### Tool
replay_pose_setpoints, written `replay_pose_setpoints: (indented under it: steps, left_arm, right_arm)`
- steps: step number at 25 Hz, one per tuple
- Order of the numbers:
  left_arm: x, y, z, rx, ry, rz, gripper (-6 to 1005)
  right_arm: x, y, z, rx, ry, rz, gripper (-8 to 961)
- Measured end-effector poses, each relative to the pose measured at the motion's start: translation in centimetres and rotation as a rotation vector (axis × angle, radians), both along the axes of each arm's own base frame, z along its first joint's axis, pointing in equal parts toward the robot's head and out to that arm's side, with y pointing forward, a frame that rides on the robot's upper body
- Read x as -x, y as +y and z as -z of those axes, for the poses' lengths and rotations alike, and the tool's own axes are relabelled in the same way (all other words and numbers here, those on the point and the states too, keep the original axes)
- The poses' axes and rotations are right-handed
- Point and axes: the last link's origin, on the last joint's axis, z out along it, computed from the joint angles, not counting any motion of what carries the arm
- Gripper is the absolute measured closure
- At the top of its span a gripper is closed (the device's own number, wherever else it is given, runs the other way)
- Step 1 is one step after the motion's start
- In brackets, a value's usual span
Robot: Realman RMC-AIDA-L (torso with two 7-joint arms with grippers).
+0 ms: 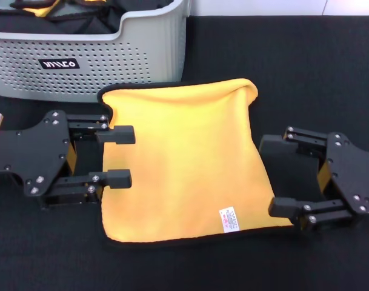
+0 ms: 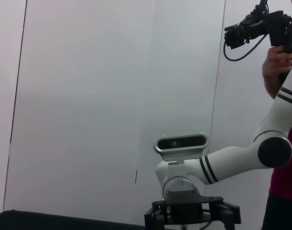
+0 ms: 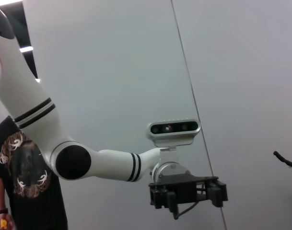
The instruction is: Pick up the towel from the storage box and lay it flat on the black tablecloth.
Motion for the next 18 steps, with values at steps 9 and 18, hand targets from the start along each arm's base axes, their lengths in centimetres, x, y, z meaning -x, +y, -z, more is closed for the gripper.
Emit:
replay_pose_setpoints:
  steps: [9, 18]
  left_arm:
    - [0.8, -0.1, -0.1, -0.017, 0.001, 0.000, 428]
    - [0.9, -0.2, -0.2, -0.019, 0.000, -0.003, 428]
  right_arm:
    - [0.9, 0.6, 0.4, -0.001, 0.001, -0.020, 67]
    - [1.2, 0.8, 0.6, 0.000, 0.003, -0.025, 67]
